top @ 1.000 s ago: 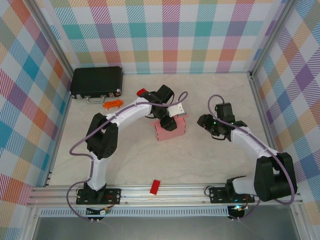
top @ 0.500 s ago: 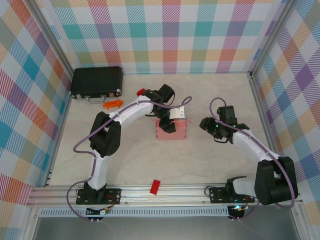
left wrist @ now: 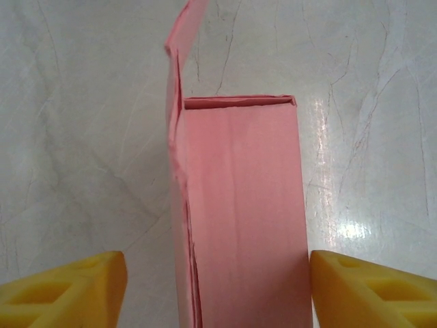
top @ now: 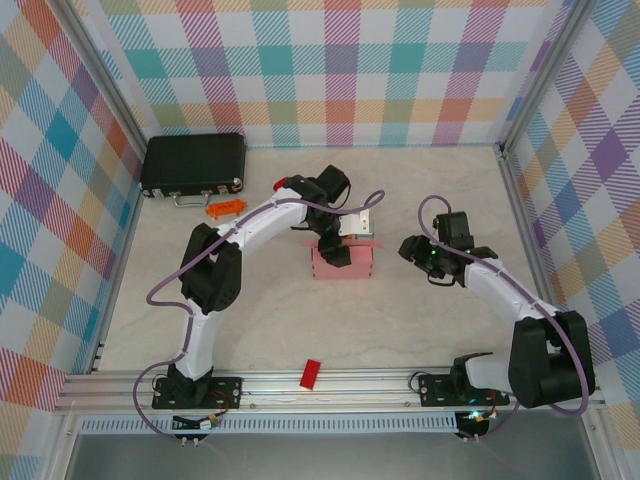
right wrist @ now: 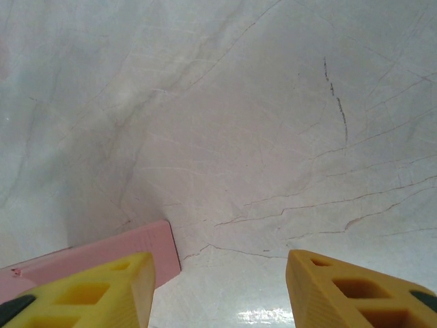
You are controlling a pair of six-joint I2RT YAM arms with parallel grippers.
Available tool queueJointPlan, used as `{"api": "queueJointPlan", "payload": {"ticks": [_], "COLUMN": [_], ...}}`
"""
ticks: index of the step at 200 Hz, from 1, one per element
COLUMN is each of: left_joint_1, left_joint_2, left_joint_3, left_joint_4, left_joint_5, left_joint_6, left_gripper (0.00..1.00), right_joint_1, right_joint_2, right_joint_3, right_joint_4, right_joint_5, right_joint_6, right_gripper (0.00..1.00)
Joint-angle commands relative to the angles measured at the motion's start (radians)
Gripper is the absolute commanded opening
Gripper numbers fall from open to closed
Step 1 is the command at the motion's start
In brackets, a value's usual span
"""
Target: Fold the paper box
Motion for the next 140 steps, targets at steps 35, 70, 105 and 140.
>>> {"api": "queueJointPlan", "payload": {"ticks": [35, 70, 105, 140], "left_joint_1": [-0.006, -0.006, 0.017, 0.104], "left_joint_2": [-0.068, -0.152, -0.274, -0.359], "left_joint_3": [0.050, 0.045, -0.049, -0.160], "left_joint_4": [-0.074, -0.055, 0.093, 0.236], "left_joint_5": [-0.008, -0.009, -0.034, -0.140], "left_joint_6": [0.005, -0.068, -0.268, -0.656], "left_gripper": [0.78, 0.78, 0.79, 0.79], "right_joint_1": [-0.007, -0.006, -0.007, -0.003], "right_joint_2": [0.028, 0.038, 0.066, 0.130], "right_joint_3": [0.058, 0.130, 0.219, 0.318], "right_joint_4": [-0.016, -0.059, -0.086, -0.144], "right_joint_5": [-0.032, -0.050, -0.139, -0.235], "right_joint_6": [-0.052, -0.111, -0.178, -0.241], "right_gripper": [0.54, 0.55, 0.55, 0.55]}}
